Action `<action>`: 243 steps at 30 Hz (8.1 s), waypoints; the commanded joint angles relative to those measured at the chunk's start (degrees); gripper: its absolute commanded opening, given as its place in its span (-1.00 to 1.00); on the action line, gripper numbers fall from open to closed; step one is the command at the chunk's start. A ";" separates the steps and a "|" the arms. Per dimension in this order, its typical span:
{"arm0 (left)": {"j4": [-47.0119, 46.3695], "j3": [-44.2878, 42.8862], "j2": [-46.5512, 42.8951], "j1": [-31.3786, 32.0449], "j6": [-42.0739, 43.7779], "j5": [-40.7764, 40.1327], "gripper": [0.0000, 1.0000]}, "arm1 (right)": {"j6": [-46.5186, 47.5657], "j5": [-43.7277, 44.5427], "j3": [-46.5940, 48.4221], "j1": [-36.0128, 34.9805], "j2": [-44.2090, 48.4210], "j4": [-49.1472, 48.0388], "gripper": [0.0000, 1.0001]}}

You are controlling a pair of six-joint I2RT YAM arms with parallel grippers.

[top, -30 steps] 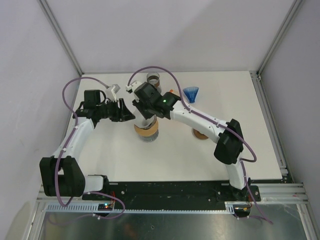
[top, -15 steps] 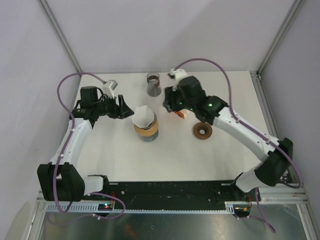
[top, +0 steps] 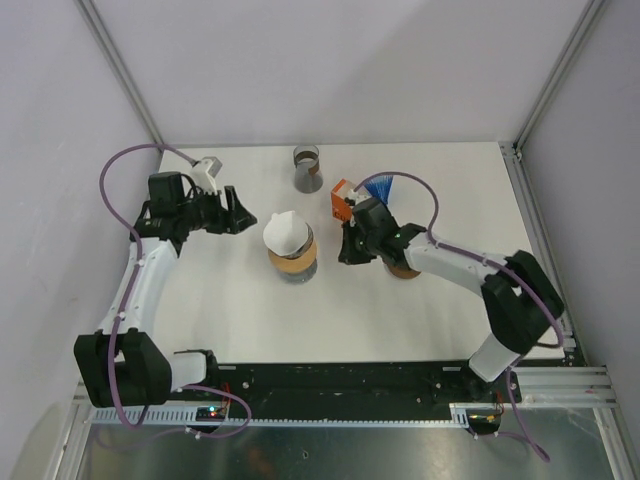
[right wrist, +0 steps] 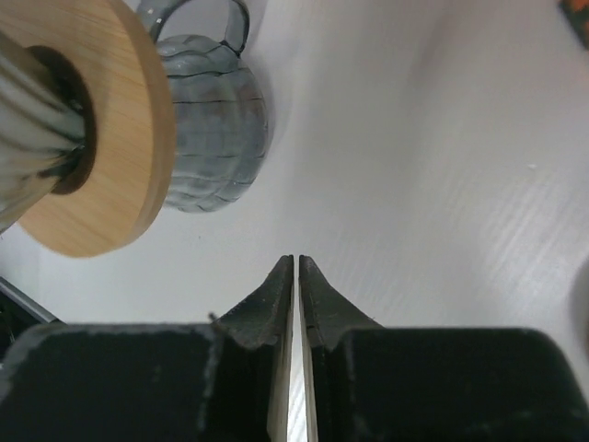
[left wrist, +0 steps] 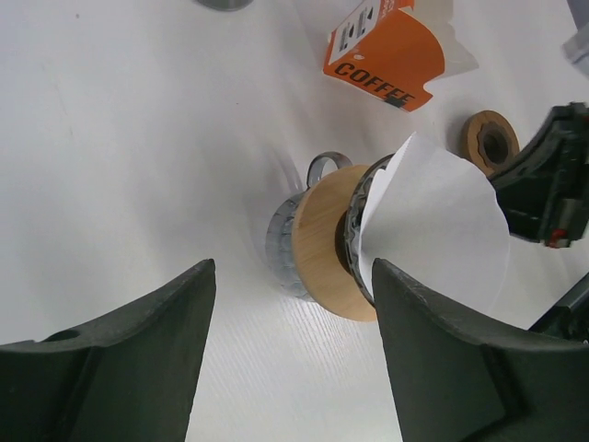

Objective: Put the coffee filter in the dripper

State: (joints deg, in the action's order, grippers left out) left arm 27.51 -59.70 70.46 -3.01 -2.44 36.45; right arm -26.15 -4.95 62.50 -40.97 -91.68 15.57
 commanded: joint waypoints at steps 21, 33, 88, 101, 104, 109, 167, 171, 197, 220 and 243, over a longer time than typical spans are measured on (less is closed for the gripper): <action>-1.17 -3.90 -2.14 -2.50 2.35 -1.24 0.47 | -12.18 -13.58 10.52 -6.08 -28.10 -32.41 -0.98; -1.18 -11.86 -1.00 -2.14 5.64 -2.48 0.47 | -10.58 -13.24 21.44 -7.73 -33.69 -26.36 -0.96; 2.27 -68.42 64.03 26.31 15.99 -34.79 -0.96 | 10.20 20.28 -4.66 7.92 29.62 12.81 0.05; 5.78 -46.43 33.52 28.36 16.35 -22.69 -1.00 | 9.66 22.36 -4.64 12.53 28.17 13.22 0.12; 6.95 -39.62 26.78 30.16 17.80 -20.68 -1.00 | 9.16 22.02 -5.36 14.61 27.50 12.98 0.15; 8.34 -29.09 16.24 35.66 21.32 -18.09 -0.99 | 8.40 19.55 -7.69 17.03 26.72 10.65 0.26; 7.37 -18.00 8.26 38.32 16.45 -12.30 0.48 | 9.37 6.73 -9.75 22.74 13.84 9.16 -0.99; 7.26 -16.99 6.90 31.71 15.04 -9.32 0.49 | 10.97 2.74 -3.69 20.50 20.58 15.54 -1.00; 5.70 -10.82 3.90 18.23 12.14 -0.71 0.53 | 19.76 6.38 26.93 -6.05 -2.57 37.04 -0.71; 5.67 -10.51 3.91 17.60 12.34 0.78 0.53 | 21.23 3.82 23.81 -7.72 -4.42 35.73 -0.14; 5.65 -10.82 3.60 17.07 12.14 2.39 0.55 | 20.88 1.44 26.80 -1.26 5.40 29.24 0.37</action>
State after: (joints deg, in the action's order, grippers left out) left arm 34.44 -70.13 76.07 15.09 10.50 37.12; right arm -5.28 -1.65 86.19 -47.00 -93.45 50.61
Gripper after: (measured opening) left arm 0.771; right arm 0.678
